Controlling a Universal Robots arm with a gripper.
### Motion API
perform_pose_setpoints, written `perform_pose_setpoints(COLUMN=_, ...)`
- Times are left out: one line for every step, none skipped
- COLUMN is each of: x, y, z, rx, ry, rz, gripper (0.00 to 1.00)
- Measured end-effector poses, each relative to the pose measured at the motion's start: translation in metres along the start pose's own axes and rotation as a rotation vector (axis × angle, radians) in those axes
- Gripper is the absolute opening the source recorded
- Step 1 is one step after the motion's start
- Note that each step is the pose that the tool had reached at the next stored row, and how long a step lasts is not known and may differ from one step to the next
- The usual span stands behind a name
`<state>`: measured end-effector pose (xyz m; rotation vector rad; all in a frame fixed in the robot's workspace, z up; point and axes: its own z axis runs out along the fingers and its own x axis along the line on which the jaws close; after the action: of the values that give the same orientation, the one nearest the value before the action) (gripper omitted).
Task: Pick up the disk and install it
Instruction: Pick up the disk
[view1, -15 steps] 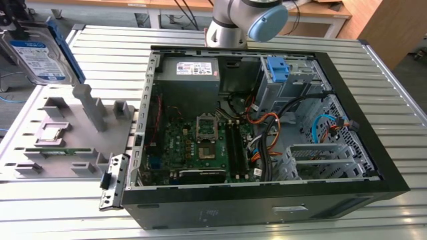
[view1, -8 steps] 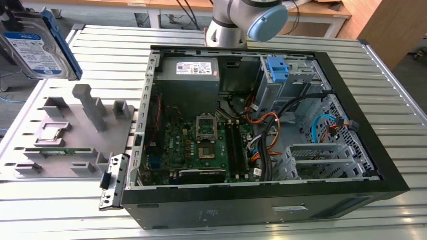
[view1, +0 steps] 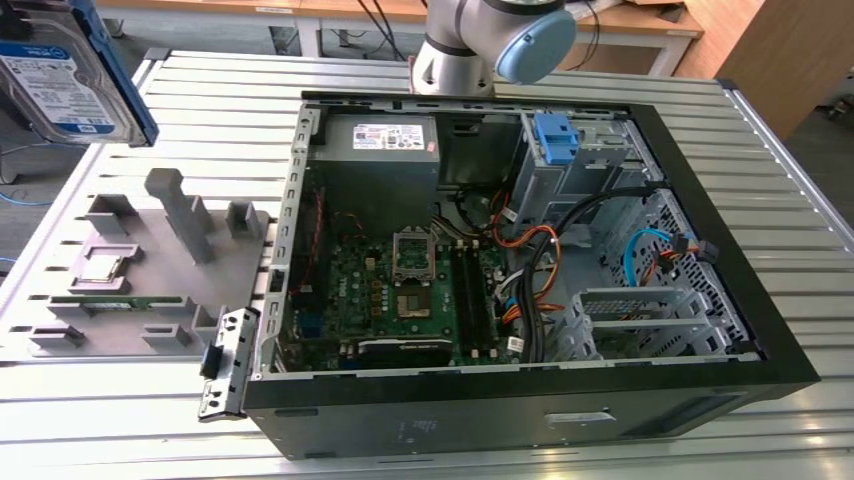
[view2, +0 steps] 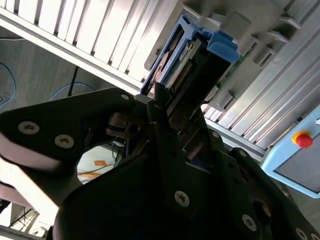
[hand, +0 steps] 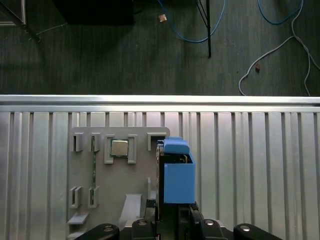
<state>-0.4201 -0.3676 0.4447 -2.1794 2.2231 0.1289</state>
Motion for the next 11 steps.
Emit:
perform_pose_setpoints(x=-0.0002, y=0.0001, z=-0.0025, rx=0.0, ry=-0.0005, rz=0.0, gripper=0.35)
perform_pose_setpoints(x=-0.0004, y=0.0002, z=-0.0053, rx=0.0001, ry=-0.0011, rz=0.0, gripper=0.35)
perform_pose_setpoints(x=-0.0006, y=0.0004, z=-0.0079, rx=0.0001, ry=-0.0016, rz=0.0, gripper=0.35)
perform_pose_setpoints(x=-0.0008, y=0.0004, z=-0.0106, rx=0.0, ry=-0.002, rz=0.0, gripper=0.35)
perform_pose_setpoints(x=-0.001, y=0.0005, z=-0.0133, rx=0.0, ry=-0.0025, rz=0.0, gripper=0.35)
perform_pose_setpoints(x=-0.0012, y=0.0007, z=-0.016, rx=0.0, ry=-0.0031, rz=0.0, gripper=0.35)
perform_pose_setpoints(x=-0.0015, y=0.0008, z=-0.019, rx=0.0, ry=-0.004, rz=0.0, gripper=0.35)
perform_pose_setpoints(x=-0.0017, y=0.0009, z=-0.022, rx=-0.0001, ry=-0.005, rz=0.0, gripper=0.35)
perform_pose_setpoints(x=-0.0019, y=0.0011, z=-0.0249, rx=-0.0001, ry=-0.006, rz=0.0, gripper=0.35)
perform_pose_setpoints(x=-0.0021, y=0.0012, z=-0.0277, rx=0.0, ry=-0.007, rz=0.0, gripper=0.35)
perform_pose_setpoints(x=-0.0023, y=0.0013, z=-0.0303, rx=0.0, ry=-0.0079, rz=0.0, gripper=0.35)
